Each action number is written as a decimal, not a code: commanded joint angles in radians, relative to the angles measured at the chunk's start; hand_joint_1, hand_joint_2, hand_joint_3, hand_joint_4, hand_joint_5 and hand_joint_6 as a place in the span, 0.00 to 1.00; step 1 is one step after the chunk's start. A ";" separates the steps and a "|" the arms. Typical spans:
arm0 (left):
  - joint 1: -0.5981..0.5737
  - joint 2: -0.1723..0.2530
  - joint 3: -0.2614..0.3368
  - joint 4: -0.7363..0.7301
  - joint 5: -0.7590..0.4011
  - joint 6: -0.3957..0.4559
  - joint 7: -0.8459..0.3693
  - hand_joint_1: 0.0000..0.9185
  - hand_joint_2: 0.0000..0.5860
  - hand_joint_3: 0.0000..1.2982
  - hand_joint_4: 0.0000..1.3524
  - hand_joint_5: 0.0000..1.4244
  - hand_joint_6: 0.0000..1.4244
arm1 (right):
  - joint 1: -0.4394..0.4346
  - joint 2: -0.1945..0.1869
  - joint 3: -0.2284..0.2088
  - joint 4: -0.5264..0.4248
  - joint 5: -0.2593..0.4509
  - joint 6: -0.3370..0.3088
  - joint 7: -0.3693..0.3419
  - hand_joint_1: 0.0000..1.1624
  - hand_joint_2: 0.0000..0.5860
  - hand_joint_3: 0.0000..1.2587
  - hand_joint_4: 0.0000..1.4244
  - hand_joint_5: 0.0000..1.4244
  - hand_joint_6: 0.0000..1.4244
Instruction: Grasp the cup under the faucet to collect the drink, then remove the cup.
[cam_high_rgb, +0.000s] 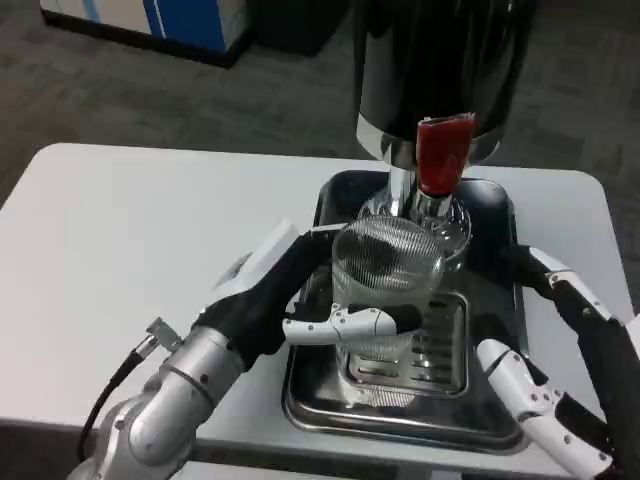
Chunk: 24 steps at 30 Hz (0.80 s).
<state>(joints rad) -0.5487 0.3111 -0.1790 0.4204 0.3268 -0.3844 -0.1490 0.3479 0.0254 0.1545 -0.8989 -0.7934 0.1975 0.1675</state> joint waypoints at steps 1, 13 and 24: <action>0.012 0.001 -0.029 0.011 0.013 0.032 -0.034 0.37 0.20 0.36 0.31 0.33 0.23 | 0.003 0.000 -0.003 -0.007 0.007 0.005 -0.010 0.22 0.68 0.15 0.14 0.11 0.07; 0.011 0.015 -0.028 0.015 0.011 0.013 -0.033 0.27 0.16 0.36 0.23 0.27 0.21 | -0.016 0.001 -0.007 0.008 0.018 0.008 -0.014 0.22 0.68 0.15 0.14 0.11 0.07; 0.003 0.022 -0.032 0.028 0.011 0.007 -0.035 0.23 0.13 0.33 0.06 0.15 0.14 | -0.026 0.006 -0.006 0.014 0.022 0.014 -0.015 0.23 0.70 0.15 0.14 0.12 0.07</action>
<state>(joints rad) -0.5529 0.3256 -0.1998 0.4222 0.3274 -0.3912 -0.1640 0.3210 0.0279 0.1496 -0.8899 -0.7780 0.2029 0.1673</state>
